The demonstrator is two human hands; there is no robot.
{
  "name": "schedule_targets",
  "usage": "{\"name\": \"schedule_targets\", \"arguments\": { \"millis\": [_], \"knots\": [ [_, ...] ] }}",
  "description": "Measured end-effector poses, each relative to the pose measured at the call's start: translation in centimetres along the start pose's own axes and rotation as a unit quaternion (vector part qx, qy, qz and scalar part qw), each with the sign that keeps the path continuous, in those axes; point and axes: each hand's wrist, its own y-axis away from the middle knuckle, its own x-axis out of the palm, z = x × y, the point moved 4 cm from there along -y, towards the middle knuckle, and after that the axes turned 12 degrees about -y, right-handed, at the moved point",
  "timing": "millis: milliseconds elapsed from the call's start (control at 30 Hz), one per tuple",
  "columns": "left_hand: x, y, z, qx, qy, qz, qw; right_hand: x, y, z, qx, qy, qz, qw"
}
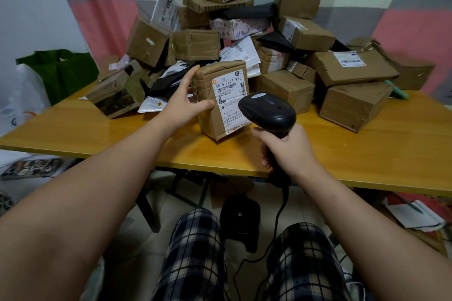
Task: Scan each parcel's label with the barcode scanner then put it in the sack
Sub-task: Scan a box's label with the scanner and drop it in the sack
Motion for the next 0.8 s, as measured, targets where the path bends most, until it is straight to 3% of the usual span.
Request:
{"name": "schedule_targets", "arguments": {
  "millis": [233, 400, 633, 800],
  "knots": [
    [-1.0, 3.1, 0.0, 0.016, 0.045, -0.062, 0.997, 1.5, -0.5, 1.0, -0.024, -0.017, 0.037, 0.999],
    [-5.2, 8.5, -0.5, 0.025, 0.037, -0.183, 0.982, 6.4, -0.7, 1.7, -0.050, -0.011, 0.110, 0.993],
    [-12.3, 19.9, 5.4, -0.062, 0.047, -0.312, 0.947, 17.8, 1.2, -0.3, -0.034, -0.025, 0.299, 0.953],
    [-16.7, 30.4, 11.0, -0.169, -0.072, -0.402, 0.897, 26.8, 4.3, -4.0, -0.010, 0.013, 0.397, 0.918]
  ]
}}
